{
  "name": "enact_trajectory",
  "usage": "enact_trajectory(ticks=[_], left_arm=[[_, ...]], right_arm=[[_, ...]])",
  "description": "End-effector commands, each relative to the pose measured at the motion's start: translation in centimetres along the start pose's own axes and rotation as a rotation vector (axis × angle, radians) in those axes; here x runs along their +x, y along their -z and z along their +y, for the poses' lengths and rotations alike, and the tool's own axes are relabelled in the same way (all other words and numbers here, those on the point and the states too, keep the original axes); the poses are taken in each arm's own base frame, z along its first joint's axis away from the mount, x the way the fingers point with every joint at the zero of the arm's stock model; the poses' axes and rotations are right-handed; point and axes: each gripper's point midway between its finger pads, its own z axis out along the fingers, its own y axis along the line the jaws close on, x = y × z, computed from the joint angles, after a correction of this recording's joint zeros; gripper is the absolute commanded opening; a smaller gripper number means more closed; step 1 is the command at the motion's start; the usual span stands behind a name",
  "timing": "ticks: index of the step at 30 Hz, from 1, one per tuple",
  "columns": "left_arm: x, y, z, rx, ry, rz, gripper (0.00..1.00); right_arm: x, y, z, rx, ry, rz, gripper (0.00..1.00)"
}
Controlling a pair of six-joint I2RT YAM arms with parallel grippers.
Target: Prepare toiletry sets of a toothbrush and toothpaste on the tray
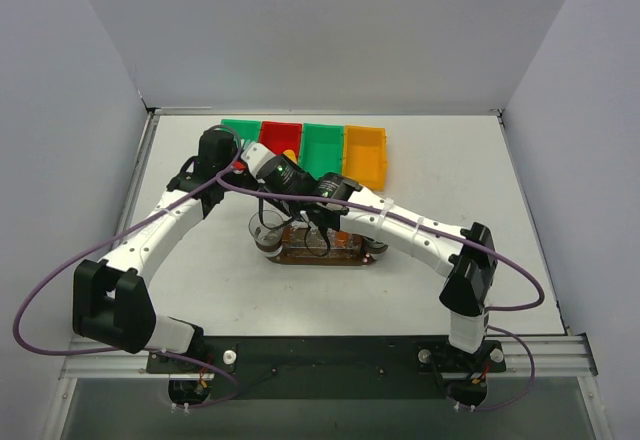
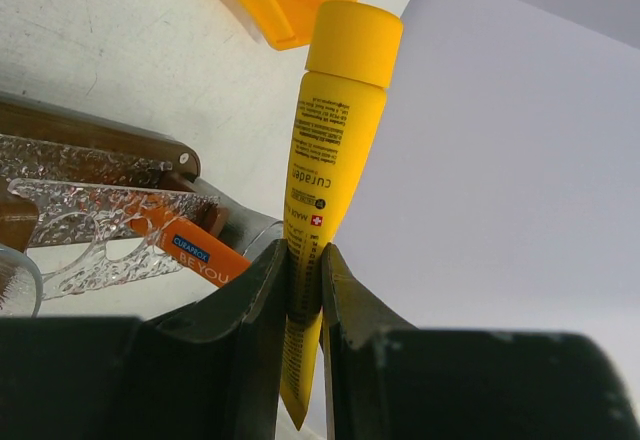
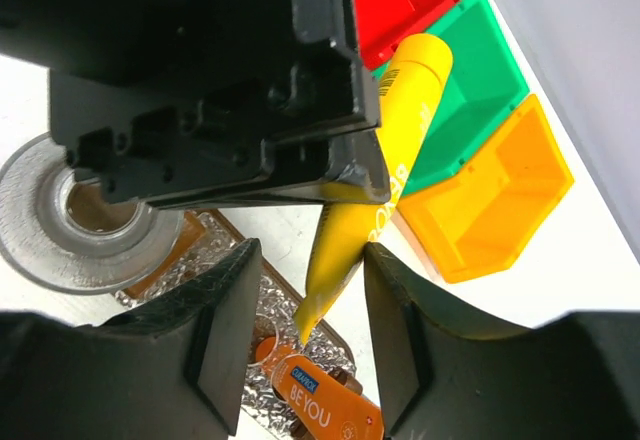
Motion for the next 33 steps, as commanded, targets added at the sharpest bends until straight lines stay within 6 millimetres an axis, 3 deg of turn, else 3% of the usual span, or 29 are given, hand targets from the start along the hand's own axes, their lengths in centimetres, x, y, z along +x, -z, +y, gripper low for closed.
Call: enact_trajectory(ticks=[1,6,9,10,12,13,15,16,19,20,24,29,33], left_arm=[[1.6,1.9,-3.7,0.133,-0.046,0.04,0.0],[1.4,1.9,-3.9,0.139,-0.053,0.033,0.0],[1.3,2.0,-4.2,0.149,-0.07,0.028,0.03],[1.3,2.1,-4.3,0.152,-0.076,0.026,0.08],[1.2,2.2,-4.6,0.16,-0.092,0.023,0.21],[1.2,2.3,-4.7,0.164,-0.102,0.02,0.34],[1.0,2.5,-4.8,0.165,-0.117,0.012,0.44],[1.0,2.4,-4.7,0.158,-0.128,0.008,0.57],[0.6,2.8,-5.0,0.154,-0.172,-0.018,0.68],[0.4,3.1,-5.6,0.165,-0.192,-0.03,0.77],[-0.6,4.0,-6.7,0.181,-0.281,-0.083,0.8],[-2.7,4.3,-5.8,0.119,-0.376,-0.171,0.82],[-4.3,4.6,-5.2,0.099,-0.438,-0.219,0.83]], right_arm=[[-0.5,0.0,-1.5,0.079,0.018,0.007,0.37],[-0.2,-0.2,-1.7,0.08,0.013,0.016,0.22],[-0.4,-0.1,-1.7,0.067,0.006,0.009,0.05],[-0.4,0.1,-1.8,0.067,-0.001,0.006,0.0],[-0.5,0.1,-2.1,0.061,-0.02,0.001,0.0],[-0.6,0.3,-2.4,0.062,-0.031,-0.002,0.0],[-0.9,0.7,-2.7,0.053,-0.063,-0.017,0.0],[-0.9,0.7,-3.1,0.052,-0.079,-0.017,0.0],[-1.1,1.3,-3.9,0.034,-0.139,-0.032,0.0],[-1.0,1.4,-4.0,0.027,-0.151,-0.034,0.0],[-1.3,2.9,-5.4,0.009,-0.218,-0.054,0.0],[-0.6,4.5,-6.2,-0.092,-0.36,-0.053,0.0],[1.4,5.6,-7.3,-0.15,-0.437,-0.003,0.0]])
